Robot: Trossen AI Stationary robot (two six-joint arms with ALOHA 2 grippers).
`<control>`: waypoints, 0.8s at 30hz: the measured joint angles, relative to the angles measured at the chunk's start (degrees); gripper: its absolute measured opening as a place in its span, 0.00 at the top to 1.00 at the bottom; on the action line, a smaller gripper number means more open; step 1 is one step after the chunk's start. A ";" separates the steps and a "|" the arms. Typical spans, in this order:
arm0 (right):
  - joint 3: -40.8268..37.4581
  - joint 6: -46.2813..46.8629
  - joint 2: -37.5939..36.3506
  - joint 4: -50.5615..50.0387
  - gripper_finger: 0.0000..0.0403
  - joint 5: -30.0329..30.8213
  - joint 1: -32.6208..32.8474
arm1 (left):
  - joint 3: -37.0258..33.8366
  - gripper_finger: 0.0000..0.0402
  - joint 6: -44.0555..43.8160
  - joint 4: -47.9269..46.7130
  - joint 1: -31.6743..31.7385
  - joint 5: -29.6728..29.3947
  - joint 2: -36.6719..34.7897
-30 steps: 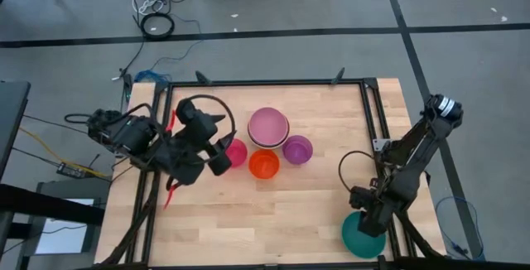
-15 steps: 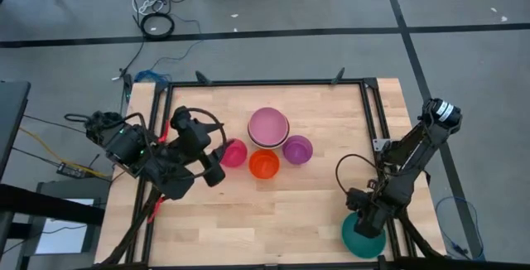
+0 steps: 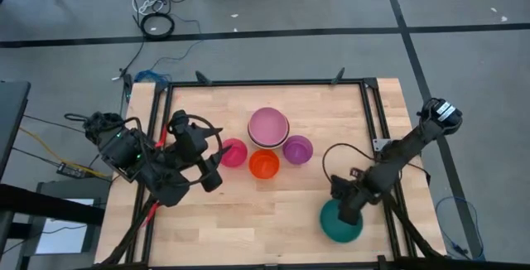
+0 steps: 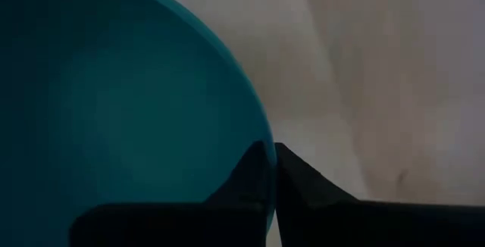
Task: Nest bowls inside each other
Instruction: Stack the green bowl on top of the pink bowl
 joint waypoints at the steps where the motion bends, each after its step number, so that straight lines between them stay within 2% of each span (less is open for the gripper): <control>1: 0.73 -2.30 0.00 -0.22 1.00 0.63 -1.29 | 0.00 0.43 -0.40 -0.06 -0.22 0.01 0.00; 10: 13.69 -24.02 0.00 -2.23 1.00 10.35 -12.86 | 0.00 0.43 -2.27 -0.98 -1.43 -0.29 0.00; 15: 21.14 -37.14 -0.02 -0.23 1.00 15.33 -22.01 | 0.00 0.43 -2.55 -1.55 -1.44 -0.32 0.00; 20: 23.28 -48.79 -0.02 5.33 1.00 14.64 -33.52 | 0.00 0.43 -3.06 -2.24 -1.90 -0.28 0.00; 24: 23.28 -54.24 -0.02 9.89 1.00 10.17 -42.81 | 0.00 0.43 -6.43 -5.15 -2.67 -0.50 0.00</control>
